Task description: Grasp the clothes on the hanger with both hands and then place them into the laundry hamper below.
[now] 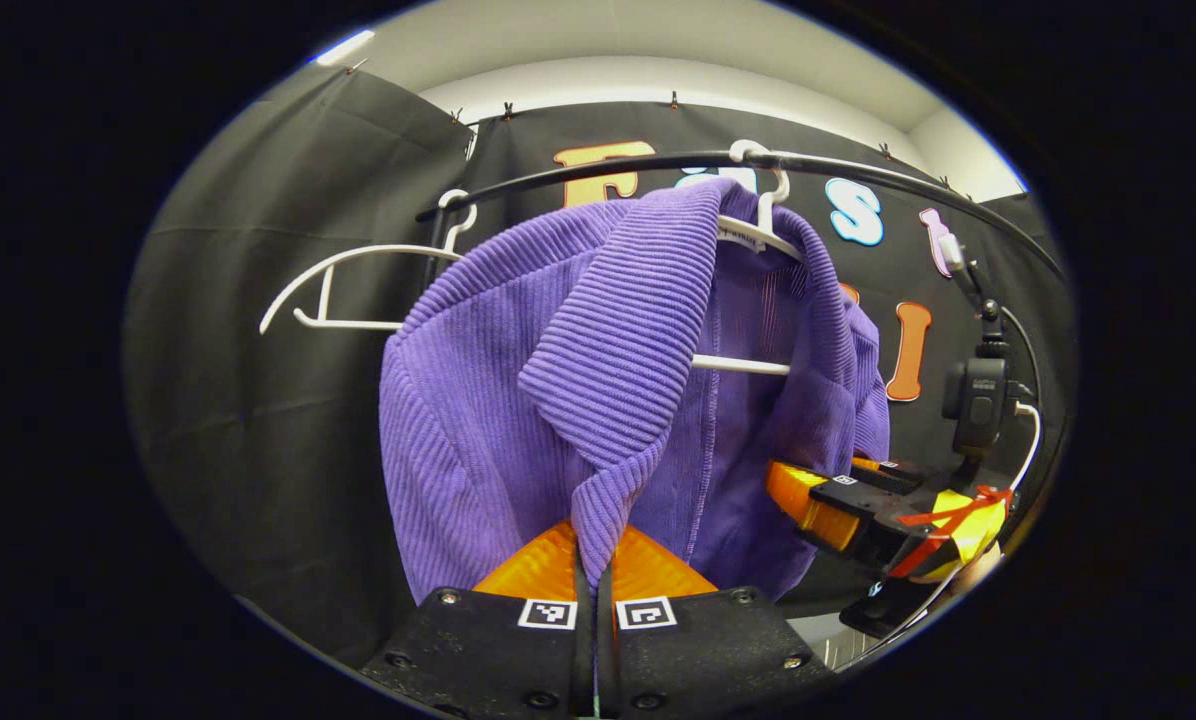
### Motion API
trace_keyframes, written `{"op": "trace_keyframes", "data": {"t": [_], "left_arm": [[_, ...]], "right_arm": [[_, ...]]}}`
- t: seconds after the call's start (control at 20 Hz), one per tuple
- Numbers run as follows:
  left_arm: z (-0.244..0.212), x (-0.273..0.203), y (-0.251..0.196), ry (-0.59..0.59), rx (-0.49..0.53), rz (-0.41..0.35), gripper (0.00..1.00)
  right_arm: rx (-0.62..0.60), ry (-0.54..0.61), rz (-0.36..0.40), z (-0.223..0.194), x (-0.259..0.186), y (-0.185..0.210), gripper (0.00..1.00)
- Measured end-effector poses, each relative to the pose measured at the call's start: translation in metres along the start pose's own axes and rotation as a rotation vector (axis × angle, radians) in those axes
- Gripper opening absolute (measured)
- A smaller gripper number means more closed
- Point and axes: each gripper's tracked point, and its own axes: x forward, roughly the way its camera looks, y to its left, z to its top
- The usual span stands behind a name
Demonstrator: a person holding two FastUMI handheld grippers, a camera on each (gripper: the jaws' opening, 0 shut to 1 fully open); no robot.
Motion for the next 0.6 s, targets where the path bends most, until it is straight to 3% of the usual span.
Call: {"op": "trace_keyframes", "data": {"t": [0.05, 0.1, 0.2, 0.3, 0.6], "left_arm": [[0.001, -0.002, 0.005, -0.004, 0.002, 0.006, 0.01], [0.003, -0.006, 0.01, -0.005, 0.002, 0.016, 0.01], [0.009, -0.01, 0.021, -0.01, -0.006, 0.034, 0.01], [0.014, -0.013, 0.033, -0.028, 0.002, 0.048, 0.0], [0.036, -0.021, 0.06, -0.058, -0.001, 0.095, 0.01]], "right_arm": [[0.012, 0.004, 0.027, 0.001, 0.001, 0.0, 0.55], [0.019, 0.006, 0.055, 0.002, 0.001, 0.0, 0.56], [0.033, 0.013, 0.128, 0.002, -0.001, 0.001, 0.35], [0.07, 0.042, 0.188, 0.002, -0.002, 0.001, 0.21], [0.233, 0.198, 0.349, 0.002, -0.021, -0.001, 0.17]]}}
